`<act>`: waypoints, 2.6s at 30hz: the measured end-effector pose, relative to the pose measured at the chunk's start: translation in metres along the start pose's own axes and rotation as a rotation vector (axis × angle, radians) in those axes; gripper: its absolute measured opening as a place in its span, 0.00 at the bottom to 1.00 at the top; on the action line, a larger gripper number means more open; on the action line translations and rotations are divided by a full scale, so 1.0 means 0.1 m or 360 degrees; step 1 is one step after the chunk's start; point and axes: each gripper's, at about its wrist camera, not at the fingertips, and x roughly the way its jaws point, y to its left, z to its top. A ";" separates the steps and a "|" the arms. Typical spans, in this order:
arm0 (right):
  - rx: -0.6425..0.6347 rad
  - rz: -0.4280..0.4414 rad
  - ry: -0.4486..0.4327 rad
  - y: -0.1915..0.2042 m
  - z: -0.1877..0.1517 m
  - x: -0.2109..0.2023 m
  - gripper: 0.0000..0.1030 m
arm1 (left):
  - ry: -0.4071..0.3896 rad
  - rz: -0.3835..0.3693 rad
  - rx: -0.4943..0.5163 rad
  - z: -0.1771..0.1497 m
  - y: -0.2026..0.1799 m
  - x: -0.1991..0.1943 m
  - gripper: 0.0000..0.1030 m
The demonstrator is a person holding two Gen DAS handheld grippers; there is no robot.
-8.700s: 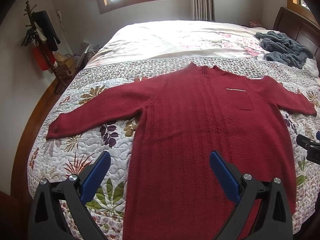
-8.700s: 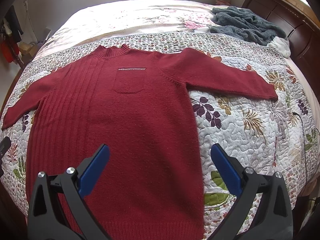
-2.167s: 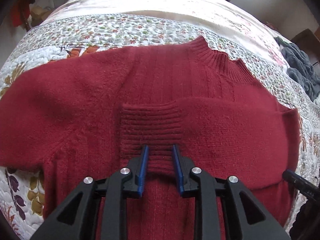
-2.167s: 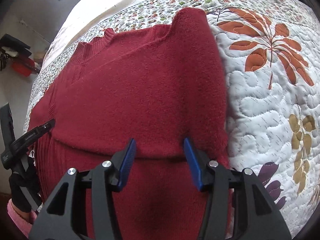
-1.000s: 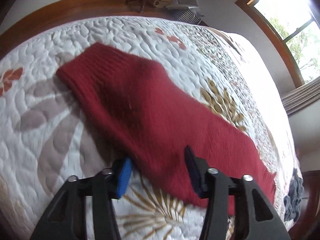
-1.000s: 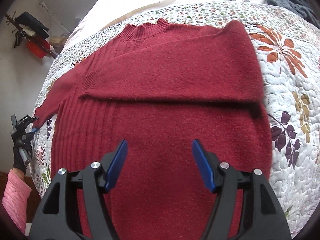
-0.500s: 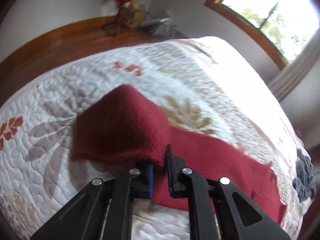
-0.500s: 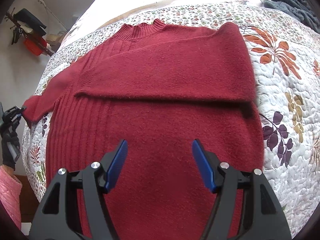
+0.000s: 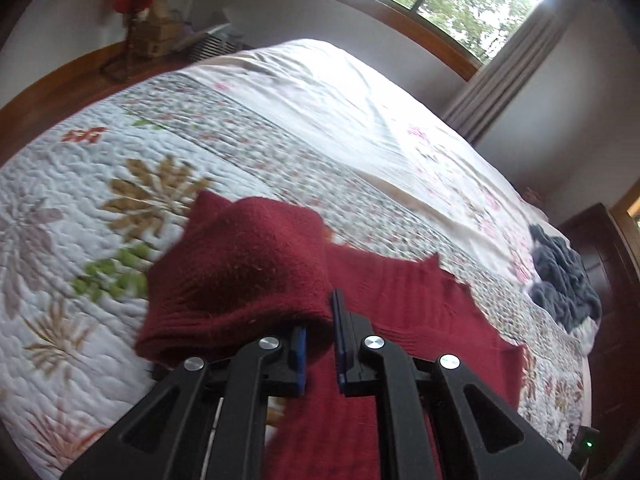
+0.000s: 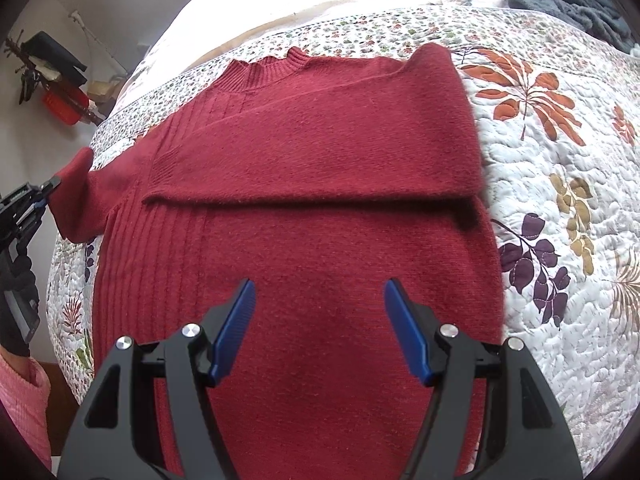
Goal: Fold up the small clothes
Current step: 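Grasp the other sleeve cuff with the left gripper and lift it, then fold the held sleeve across the sweater body with the left gripper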
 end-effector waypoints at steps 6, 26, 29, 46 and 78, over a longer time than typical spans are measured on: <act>-0.0001 0.0013 -0.0007 0.00 -0.01 0.04 0.64 | 0.0048 -0.0121 0.0115 -0.24 -0.60 0.19 0.10; 0.0014 0.0130 0.0027 0.20 0.19 0.19 0.64 | 0.0437 -0.0166 0.0338 -1.08 -0.46 0.68 0.20; -0.0043 0.0186 0.0026 0.45 0.38 0.22 0.64 | 0.0343 -0.0167 0.0364 -0.97 -0.27 0.32 0.20; -0.0152 0.0447 0.0322 1.89 0.97 1.13 0.64 | 0.0364 0.0333 0.0283 -0.41 0.41 0.74 0.20; -0.0025 0.0191 0.0220 0.96 1.08 1.00 0.16 | 0.0374 0.0282 0.0376 -0.52 -0.17 0.99 0.26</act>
